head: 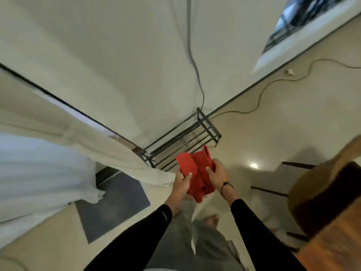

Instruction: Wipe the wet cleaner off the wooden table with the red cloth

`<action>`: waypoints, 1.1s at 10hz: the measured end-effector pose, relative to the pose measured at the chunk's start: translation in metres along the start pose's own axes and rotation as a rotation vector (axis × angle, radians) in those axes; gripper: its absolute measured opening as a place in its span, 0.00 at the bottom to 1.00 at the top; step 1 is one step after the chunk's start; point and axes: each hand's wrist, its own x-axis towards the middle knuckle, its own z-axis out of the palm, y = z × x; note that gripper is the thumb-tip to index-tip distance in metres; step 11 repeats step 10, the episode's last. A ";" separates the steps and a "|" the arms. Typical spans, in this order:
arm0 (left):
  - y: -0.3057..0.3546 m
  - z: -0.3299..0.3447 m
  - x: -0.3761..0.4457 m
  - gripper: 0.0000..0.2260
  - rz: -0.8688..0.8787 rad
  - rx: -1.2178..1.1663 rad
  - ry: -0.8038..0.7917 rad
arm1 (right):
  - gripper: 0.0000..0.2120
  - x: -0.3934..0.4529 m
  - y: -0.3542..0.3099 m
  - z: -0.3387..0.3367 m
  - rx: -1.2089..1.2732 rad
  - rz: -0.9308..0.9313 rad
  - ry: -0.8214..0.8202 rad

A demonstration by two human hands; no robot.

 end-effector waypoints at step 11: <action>-0.053 -0.062 0.241 0.12 -0.004 0.396 0.196 | 0.33 0.195 -0.011 0.163 -0.158 0.098 -0.028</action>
